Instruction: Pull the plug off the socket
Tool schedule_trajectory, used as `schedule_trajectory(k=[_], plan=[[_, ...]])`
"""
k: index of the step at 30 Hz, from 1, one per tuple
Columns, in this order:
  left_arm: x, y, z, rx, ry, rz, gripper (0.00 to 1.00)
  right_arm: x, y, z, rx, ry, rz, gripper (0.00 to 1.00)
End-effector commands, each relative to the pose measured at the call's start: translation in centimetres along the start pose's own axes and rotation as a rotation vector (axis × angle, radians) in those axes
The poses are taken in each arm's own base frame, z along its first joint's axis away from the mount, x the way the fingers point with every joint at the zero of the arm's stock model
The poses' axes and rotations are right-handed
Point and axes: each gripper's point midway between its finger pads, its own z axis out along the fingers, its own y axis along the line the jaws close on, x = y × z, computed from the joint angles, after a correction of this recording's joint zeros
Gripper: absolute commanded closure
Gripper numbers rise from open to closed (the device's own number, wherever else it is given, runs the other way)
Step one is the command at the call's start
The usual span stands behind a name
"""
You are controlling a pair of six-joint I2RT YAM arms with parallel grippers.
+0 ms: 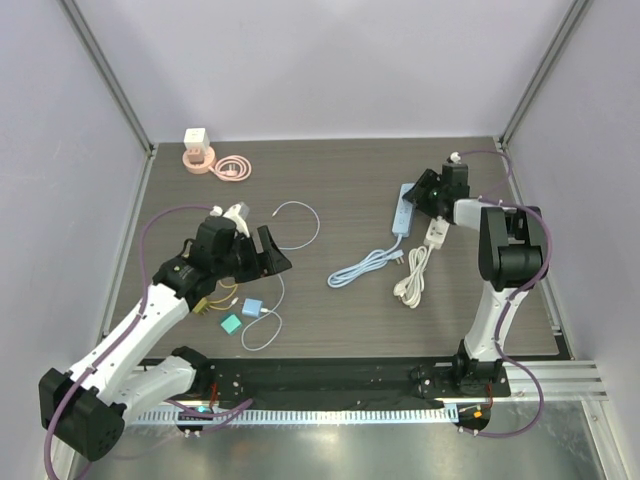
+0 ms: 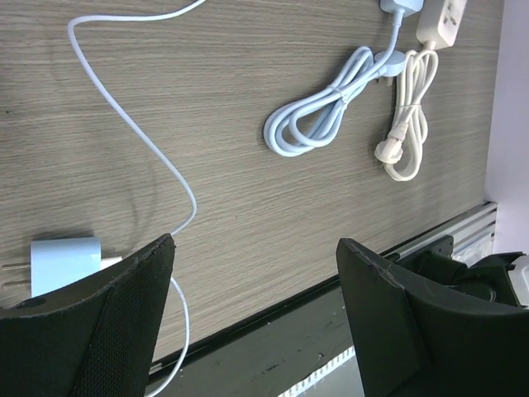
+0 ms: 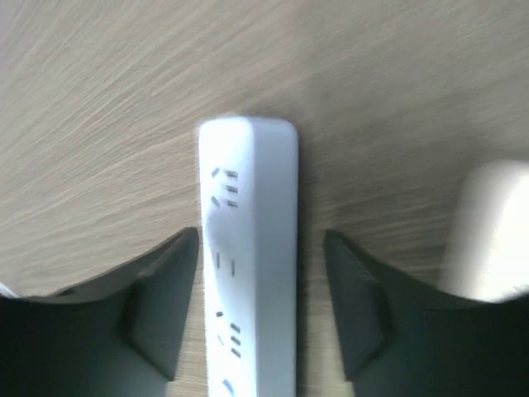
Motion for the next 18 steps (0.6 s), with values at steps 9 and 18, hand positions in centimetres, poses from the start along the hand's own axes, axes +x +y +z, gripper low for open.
schedule_trajectory(k=[9,18], plan=[[-1.3,1.2,-1.0,-0.121,-0.001,0.048,0.19,-4.9,-2.4,-6.0,0.313,-0.051,-0.134,0.05],[-4.2,2.5,-1.9,-0.276,-0.089,0.014,0.23,4.5,5.3,-11.3,0.057,-0.041,-0.279,0.04]])
